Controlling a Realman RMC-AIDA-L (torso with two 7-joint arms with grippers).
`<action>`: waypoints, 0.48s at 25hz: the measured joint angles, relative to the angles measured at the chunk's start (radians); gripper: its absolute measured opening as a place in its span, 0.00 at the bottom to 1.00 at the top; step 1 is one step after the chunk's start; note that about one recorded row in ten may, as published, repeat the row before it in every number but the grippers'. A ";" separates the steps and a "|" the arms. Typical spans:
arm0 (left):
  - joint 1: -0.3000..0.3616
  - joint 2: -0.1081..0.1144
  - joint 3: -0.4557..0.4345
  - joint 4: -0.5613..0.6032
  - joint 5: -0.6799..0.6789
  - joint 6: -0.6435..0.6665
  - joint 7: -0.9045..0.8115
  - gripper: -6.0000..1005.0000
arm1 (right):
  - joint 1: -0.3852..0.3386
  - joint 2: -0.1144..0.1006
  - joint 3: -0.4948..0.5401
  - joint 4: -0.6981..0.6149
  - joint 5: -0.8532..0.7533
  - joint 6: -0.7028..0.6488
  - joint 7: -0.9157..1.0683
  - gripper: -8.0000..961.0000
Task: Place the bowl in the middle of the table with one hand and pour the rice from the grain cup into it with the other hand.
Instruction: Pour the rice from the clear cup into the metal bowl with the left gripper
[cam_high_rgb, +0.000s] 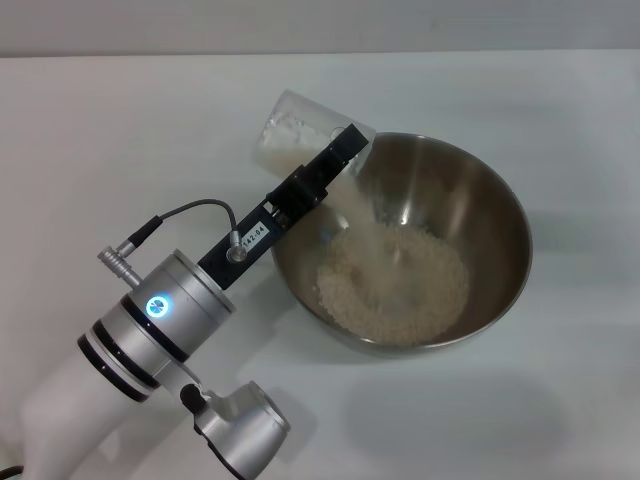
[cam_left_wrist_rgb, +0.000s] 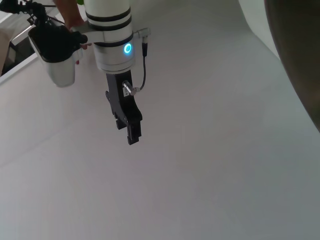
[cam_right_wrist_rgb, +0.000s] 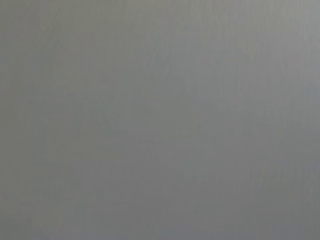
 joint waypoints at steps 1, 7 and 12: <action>0.000 0.000 0.000 0.001 0.002 0.000 0.002 0.04 | 0.000 0.000 0.000 0.000 0.000 0.000 0.000 0.57; 0.000 0.000 -0.001 0.006 0.011 0.002 0.019 0.04 | 0.000 0.002 0.000 0.000 0.000 0.000 0.000 0.57; 0.000 0.000 -0.010 -0.001 0.011 0.002 0.022 0.04 | 0.002 0.002 0.000 0.000 0.000 0.000 -0.011 0.57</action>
